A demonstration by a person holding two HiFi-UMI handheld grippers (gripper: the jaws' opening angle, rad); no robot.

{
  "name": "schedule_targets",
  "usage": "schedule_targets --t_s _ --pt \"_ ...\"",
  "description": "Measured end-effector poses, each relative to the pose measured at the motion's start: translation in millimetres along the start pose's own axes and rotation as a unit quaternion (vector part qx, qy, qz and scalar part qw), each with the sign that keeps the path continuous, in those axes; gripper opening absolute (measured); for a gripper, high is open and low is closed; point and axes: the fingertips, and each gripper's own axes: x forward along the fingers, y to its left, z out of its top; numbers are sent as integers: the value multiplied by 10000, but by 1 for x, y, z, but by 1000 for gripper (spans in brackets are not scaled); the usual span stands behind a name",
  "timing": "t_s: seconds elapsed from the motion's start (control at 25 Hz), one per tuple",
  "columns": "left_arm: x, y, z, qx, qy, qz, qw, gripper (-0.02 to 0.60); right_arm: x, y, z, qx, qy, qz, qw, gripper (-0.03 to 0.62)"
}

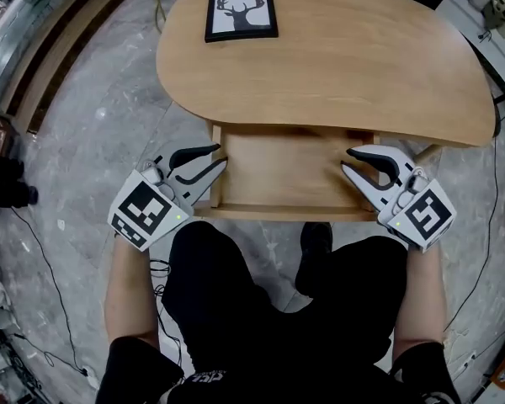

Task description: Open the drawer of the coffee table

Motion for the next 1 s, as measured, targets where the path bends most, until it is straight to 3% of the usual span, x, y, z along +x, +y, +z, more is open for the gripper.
schedule_targets --t_s 0.08,0.2,0.32,0.44,0.56,0.64,0.8,1.0 --pt "9 10 10 -150 -197 268 9993 76 4 -1 3 108 -131 6 9999 52" --pt "19 20 28 -414 -397 570 9967 9 7 -3 5 242 -254 86 9993 27" --pt "30 26 42 -455 -440 758 9951 9 4 -13 10 411 -429 49 9982 6" --pt "29 26 63 -854 -503 905 9910 9 -4 -22 24 289 -364 -91 9989 6" --pt "14 23 96 -1169 -511 1138 9853 9 -25 -28 47 653 -333 -213 9971 6" --pt "2 22 120 -1214 -424 1252 9838 9 -41 -33 70 890 -353 -345 9948 6" --pt "-28 19 156 -803 -105 1233 9891 9 -66 -34 135 1354 -335 -720 9876 5" --pt "-108 16 240 -1699 -307 1335 9759 9 -99 4 238 1631 -290 -382 9854 5"
